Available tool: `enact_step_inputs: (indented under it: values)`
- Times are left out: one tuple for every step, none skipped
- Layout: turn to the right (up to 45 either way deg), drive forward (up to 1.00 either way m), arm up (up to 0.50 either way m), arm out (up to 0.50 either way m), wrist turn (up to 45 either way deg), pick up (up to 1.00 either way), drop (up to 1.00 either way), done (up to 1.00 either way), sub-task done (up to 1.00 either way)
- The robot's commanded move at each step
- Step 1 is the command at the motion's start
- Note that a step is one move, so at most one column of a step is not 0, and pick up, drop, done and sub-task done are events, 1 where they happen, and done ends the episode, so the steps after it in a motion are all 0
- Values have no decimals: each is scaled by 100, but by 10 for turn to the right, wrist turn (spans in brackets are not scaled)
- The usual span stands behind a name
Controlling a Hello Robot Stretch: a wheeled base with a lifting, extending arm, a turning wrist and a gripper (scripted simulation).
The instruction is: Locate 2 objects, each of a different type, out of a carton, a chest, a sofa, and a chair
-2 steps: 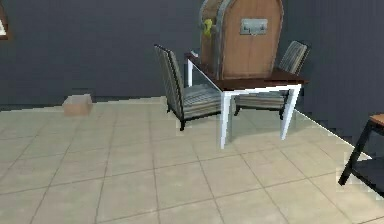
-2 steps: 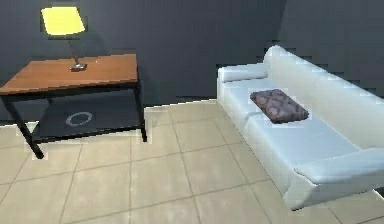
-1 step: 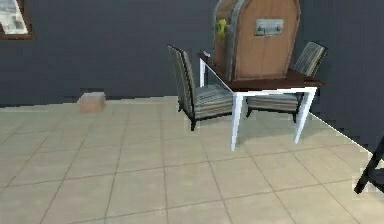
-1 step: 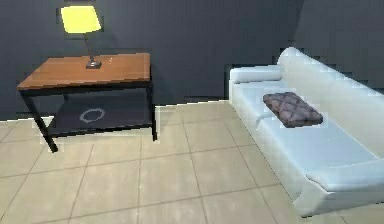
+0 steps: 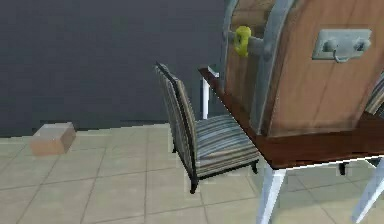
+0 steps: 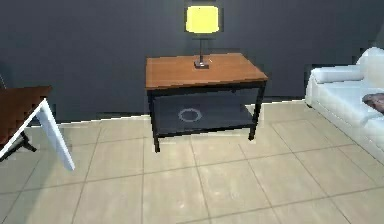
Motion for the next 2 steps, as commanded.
enact_step_inputs:
  values:
    - [0, 25, 0, 0, 0, 0, 0, 0, 0]
    - [270, 0, 0, 0, 0, 0, 0, 0, 0]
